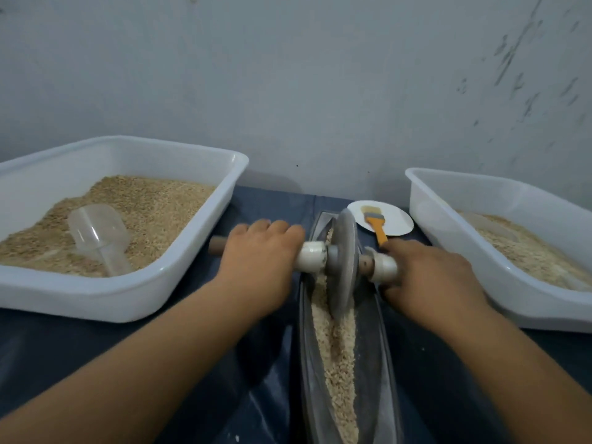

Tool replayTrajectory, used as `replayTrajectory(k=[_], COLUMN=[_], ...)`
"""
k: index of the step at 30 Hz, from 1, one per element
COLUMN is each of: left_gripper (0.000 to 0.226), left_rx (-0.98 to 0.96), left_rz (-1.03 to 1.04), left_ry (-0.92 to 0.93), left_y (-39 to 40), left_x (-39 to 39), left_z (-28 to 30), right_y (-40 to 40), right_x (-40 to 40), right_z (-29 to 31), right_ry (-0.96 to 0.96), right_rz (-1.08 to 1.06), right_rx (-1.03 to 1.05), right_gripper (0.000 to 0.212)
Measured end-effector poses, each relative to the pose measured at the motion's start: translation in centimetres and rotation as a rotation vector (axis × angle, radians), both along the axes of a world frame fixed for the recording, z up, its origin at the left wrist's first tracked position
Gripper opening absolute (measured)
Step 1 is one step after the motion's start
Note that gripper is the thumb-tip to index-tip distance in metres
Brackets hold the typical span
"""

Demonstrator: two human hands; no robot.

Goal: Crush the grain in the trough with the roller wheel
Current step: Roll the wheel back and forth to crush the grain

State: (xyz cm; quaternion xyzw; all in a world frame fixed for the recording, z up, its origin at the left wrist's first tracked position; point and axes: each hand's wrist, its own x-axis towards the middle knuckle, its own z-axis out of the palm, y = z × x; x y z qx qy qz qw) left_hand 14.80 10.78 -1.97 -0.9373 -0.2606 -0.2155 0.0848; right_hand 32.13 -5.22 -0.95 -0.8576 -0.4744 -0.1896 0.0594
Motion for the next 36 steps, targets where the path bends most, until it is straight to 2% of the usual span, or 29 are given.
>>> replayTrajectory(k=[3, 5, 7, 11, 16, 19, 21, 24, 28, 32, 34, 36], left_gripper=[0.045, 0.050, 0.046, 0.042, 0.043, 0.041, 0.042, 0.043, 0.041, 0.040, 0.043, 0.045], left_rx=[-0.044, -0.073, -0.043, 0.075, -0.131, -0.189, -0.093, 0.107, 0.019, -0.008, 0.045, 0.119], left_rz=[0.076, 0.112, 0.098, 0.012, 0.059, 0.060, 0.019, -0.045, 0.043, 0.082, 0.050, -0.004], left_ry=[0.120, 0.174, 0.135, -0.029, 0.099, 0.121, 0.034, -0.056, 0.080, 0.173, 0.144, 0.073], left_y=[0.9, 1.2, 0.9, 0.3, 2.1, 1.7, 0.4, -1.0, 0.0, -0.3, -1.3, -1.7], left_x=[2.6, 3.7, 3.2, 1.1, 2.6, 2.0, 0.4, -0.4, 2.2, 3.4, 2.2, 0.9], left_z=[2.5, 3.6, 3.1, 0.0, 1.7, 1.6, 0.4, -0.4, 2.3, 4.1, 3.3, 1.7], right_y=[2.3, 3.4, 2.9, 0.6, 3.6, 3.4, 1.8, -0.1, 1.3, 2.2, 0.5, -1.4], right_x=[1.4, 2.0, 2.0, 0.8, 1.0, 0.4, -0.2, -0.3, 1.1, 1.7, 1.0, 0.0], right_z=[1.1, 1.3, 0.9, -0.4, 2.1, 2.2, 1.1, -0.3, 0.3, 0.8, -0.1, -1.1], right_ry=[0.204, 0.262, 0.233, 0.032, 0.111, 0.028, -0.034, 0.035, 0.256, 0.365, 0.334, 0.167], right_rz=[-0.103, -0.145, -0.145, -0.027, -0.133, -0.146, -0.104, -0.063, -0.135, -0.170, -0.145, -0.087], right_rx=[-0.080, -0.115, -0.107, 0.009, -0.113, -0.111, -0.079, -0.061, -0.129, -0.186, -0.164, -0.093], right_gripper=[0.037, 0.035, 0.032, 0.031, 0.035, 0.035, 0.029, 0.029, 0.032, 0.029, 0.031, 0.037])
